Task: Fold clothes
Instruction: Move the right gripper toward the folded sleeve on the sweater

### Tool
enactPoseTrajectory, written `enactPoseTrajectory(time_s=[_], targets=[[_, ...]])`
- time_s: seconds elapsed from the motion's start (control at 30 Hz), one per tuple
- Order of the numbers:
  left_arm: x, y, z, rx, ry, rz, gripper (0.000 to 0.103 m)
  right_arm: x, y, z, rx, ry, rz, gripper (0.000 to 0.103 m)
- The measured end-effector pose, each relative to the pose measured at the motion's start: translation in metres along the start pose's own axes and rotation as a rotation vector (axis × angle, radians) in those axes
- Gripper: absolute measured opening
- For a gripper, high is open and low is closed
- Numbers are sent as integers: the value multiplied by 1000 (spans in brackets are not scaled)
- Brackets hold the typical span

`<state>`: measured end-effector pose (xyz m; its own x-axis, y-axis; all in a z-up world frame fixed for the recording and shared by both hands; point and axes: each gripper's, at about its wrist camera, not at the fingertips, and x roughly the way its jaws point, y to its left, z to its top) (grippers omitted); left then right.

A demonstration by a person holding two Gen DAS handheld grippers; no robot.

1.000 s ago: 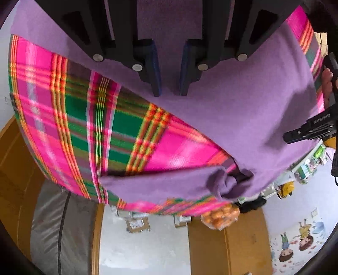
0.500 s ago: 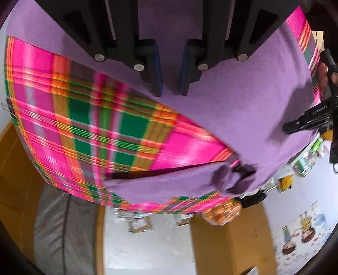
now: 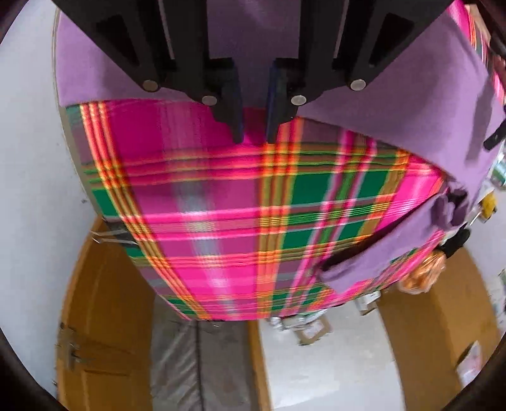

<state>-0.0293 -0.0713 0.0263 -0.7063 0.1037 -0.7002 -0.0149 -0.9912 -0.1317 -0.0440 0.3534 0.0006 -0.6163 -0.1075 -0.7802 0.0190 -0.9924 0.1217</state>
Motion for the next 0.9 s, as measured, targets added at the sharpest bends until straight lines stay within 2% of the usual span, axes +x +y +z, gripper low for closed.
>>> enactPoseTrajectory(time_s=[0.17,0.3,0.5,0.67,0.9], targets=[[13,4,-4,-11,50,3,12,-6,26,28,-26,-29,121,15],[14,4,-5,-14,58,-2,13,-3,39,61,6,-26,244,23],[15,-1,-7,7,61,22,13,33,60,111,-17,-40,290,28],[15,3,-6,0,62,14,13,89,56,134,78,42,310,28],[16,-6,-6,45,66,67,13,136,40,148,270,102,420,32]])
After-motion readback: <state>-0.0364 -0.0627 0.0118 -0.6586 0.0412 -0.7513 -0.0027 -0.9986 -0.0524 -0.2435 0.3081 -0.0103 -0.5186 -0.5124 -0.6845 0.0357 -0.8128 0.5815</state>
